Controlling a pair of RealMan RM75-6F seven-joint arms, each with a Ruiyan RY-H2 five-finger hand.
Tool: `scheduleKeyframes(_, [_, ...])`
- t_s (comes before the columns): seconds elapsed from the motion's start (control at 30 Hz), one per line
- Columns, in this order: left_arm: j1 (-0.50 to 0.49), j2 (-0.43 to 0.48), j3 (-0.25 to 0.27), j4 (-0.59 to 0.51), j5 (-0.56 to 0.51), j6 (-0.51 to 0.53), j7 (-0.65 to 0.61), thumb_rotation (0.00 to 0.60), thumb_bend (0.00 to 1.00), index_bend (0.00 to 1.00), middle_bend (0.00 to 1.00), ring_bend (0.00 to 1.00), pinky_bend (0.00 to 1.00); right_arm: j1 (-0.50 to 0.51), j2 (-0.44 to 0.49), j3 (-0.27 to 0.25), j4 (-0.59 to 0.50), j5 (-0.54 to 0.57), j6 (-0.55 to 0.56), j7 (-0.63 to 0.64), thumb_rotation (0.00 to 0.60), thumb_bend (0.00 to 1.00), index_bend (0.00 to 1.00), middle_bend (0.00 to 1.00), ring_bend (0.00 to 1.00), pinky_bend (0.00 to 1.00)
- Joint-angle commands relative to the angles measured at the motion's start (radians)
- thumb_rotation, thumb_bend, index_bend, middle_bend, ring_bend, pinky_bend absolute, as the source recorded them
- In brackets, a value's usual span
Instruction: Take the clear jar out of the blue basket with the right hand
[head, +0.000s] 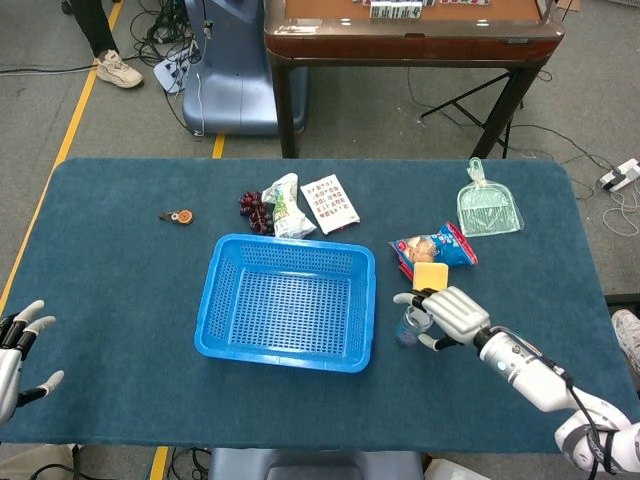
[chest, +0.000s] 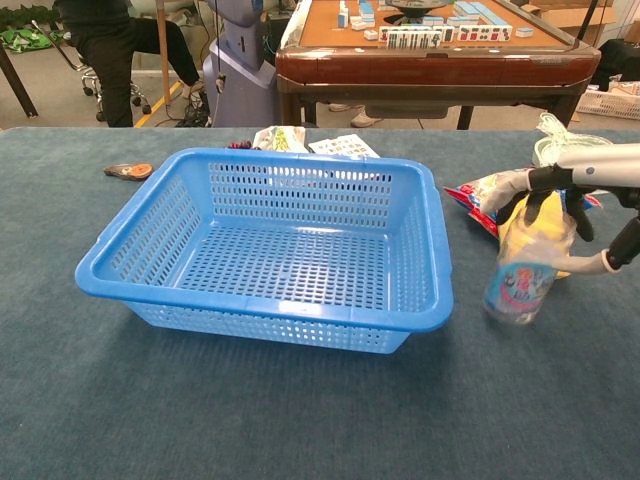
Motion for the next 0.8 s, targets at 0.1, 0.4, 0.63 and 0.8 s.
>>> scheduleKeyframes(0.1, [-0.001, 0.0, -0.003, 0.001, -0.001, 0.003, -0.001, 0.6, 0.15, 0.31, 0.14, 0.15, 0.18, -0.006, 0.006, -0.005, 0.006, -0.006, 0.012, 0.004, 0.6, 0.26, 0.01, 0.07, 0.09, 0.32])
scheduleKeyframes(0.4, [-0.004, -0.002, -0.007, 0.007, -0.006, 0.001, -0.006, 0.6, 0.15, 0.31, 0.14, 0.15, 0.18, -0.147, 0.092, 0.008, -0.032, -0.006, 0.274, -0.011, 0.6, 0.26, 0.0, 0.08, 0.06, 0.28])
scheduleKeyframes(0.63, [-0.008, -0.016, -0.01, 0.018, -0.01, -0.002, 0.002, 0.6, 0.15, 0.31, 0.14, 0.15, 0.18, -0.325, 0.106, -0.002, -0.019, 0.016, 0.528, -0.069, 0.6, 0.27, 0.02, 0.16, 0.13, 0.28])
scheduleKeyframes(0.8, [-0.013, -0.021, -0.009, 0.016, -0.002, -0.005, 0.005, 0.6, 0.15, 0.31, 0.14, 0.15, 0.18, -0.439, 0.123, -0.016, -0.037, 0.033, 0.661, -0.087, 0.6, 0.27, 0.08, 0.19, 0.16, 0.28])
